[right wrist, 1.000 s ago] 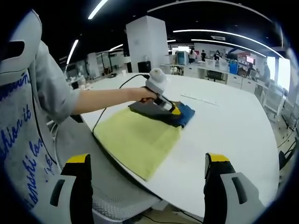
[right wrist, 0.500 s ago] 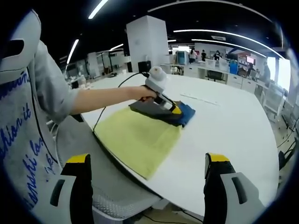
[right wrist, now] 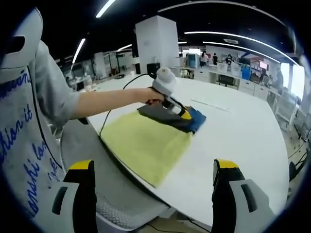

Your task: Fold the garment on the visible template until the final outline fits inside the template.

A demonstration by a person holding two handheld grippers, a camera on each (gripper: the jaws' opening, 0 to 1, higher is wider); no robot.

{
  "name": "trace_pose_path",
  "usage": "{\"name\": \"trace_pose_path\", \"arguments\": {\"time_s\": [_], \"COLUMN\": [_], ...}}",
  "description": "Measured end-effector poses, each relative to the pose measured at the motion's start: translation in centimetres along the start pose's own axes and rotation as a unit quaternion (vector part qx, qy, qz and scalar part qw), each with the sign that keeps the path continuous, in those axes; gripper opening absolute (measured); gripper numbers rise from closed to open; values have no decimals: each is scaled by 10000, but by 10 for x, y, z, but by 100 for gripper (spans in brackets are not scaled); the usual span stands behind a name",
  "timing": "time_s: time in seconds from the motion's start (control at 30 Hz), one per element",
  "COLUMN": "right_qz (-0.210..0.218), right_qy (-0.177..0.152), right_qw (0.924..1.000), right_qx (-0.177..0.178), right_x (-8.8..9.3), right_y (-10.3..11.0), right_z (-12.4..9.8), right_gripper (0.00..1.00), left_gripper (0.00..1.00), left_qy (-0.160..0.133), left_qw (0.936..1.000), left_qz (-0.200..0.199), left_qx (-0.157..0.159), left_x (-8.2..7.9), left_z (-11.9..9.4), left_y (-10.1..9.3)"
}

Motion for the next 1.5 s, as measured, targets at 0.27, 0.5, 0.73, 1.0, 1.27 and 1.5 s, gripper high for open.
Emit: {"name": "trace_pose_path", "arguments": {"time_s": [0.27,0.5,0.73,1.0,1.27,1.5], "right_qz": [-28,-29,-123,-192,-286,-337], "right_qy": [-44,-72,-124,-160,-172,-176], "right_qw": [10000,10000,9998,9997,9993,9990], "right_qx": [-13,20,25,-39,-155,-225], "right_x": [-1,1,-4,-8,-12,-15], "right_y": [7,13,15,15,16,16], "right_z": [-1,-1,-1,4,9,12], "right_gripper": [100,100,100,100,100,100], "left_gripper": [25,30,39,47,52,58], "left_qy": [-80,-218,-341,-580,-628,-687], "left_qw": [9999,9997,9992,9977,9974,9971], "left_qz": [125,106,35,96,199,241], "left_qx": [-57,38,213,324,306,217], "left_x": [3,1,6,3,5,9], "left_z": [-12,-31,-52,-81,-98,-115], "left_y": [-1,-5,-13,-19,-23,-22]}}
Point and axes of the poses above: the point that each gripper's makers call its tool centre point, and the gripper's own axes: z roughly forward along the fingers, y roughly to its left, x roughly out of its underside, the point moved 7 cm from there along -z, roughly backward along the fingers, and after that the axes turned 2 degrees about y, right-handed, at the moved point
